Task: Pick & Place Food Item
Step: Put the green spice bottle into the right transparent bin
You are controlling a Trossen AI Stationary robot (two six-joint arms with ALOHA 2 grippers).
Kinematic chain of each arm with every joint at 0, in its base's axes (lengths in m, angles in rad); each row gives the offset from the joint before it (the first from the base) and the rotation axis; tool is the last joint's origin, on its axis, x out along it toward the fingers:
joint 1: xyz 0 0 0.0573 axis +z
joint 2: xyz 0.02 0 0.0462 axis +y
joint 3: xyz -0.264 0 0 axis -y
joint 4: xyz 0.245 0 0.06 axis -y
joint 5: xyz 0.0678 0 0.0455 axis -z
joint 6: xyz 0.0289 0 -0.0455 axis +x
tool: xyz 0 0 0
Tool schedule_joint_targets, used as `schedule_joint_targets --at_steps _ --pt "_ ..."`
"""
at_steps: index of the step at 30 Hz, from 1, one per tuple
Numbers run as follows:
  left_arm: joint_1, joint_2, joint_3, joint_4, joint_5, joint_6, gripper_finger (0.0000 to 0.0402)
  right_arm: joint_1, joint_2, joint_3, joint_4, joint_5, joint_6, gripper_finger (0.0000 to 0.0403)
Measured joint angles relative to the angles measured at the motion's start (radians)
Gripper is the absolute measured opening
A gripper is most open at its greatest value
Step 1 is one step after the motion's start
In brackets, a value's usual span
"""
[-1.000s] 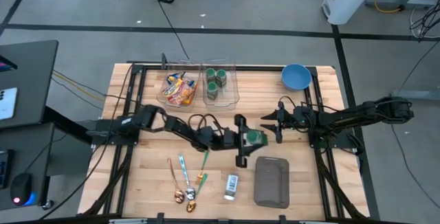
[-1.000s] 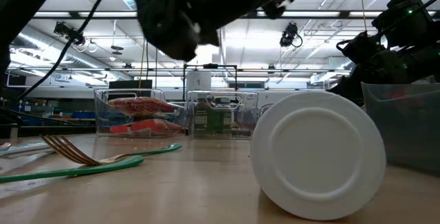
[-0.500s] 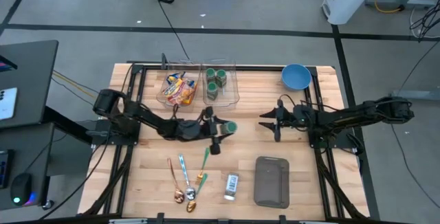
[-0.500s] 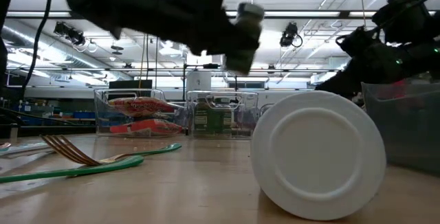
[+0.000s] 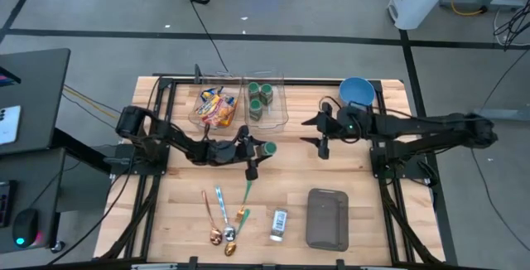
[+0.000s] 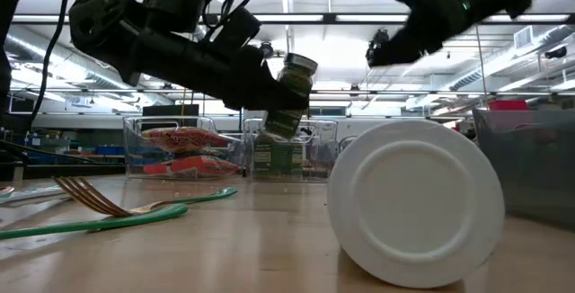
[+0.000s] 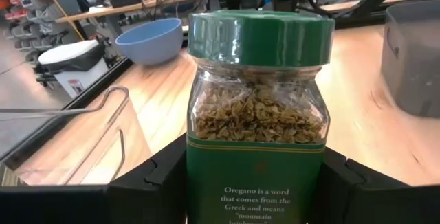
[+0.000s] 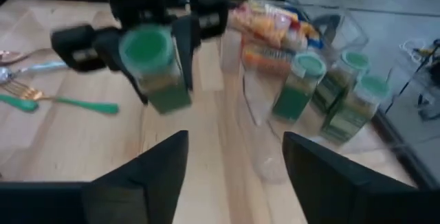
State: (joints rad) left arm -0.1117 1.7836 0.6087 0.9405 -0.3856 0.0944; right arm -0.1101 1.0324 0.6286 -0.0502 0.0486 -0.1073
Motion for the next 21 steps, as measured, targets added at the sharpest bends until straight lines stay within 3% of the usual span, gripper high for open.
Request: schedule_joint_targets --at_steps 5,12,21 --pt "0.038 0.000 -0.006 -0.002 0.059 -0.007 0.0207 0.000 0.110 0.218 -0.201 0.000 -0.049 0.0261" --pt "0.084 0.001 -0.006 -0.022 0.104 -0.052 0.0207 0.000 0.351 0.494 -0.400 -0.011 -0.135 0.0245" --pt "0.113 0.001 -0.006 -0.045 0.117 -0.058 0.0207 0.000 0.581 0.699 -0.545 -0.058 -0.197 0.0243"
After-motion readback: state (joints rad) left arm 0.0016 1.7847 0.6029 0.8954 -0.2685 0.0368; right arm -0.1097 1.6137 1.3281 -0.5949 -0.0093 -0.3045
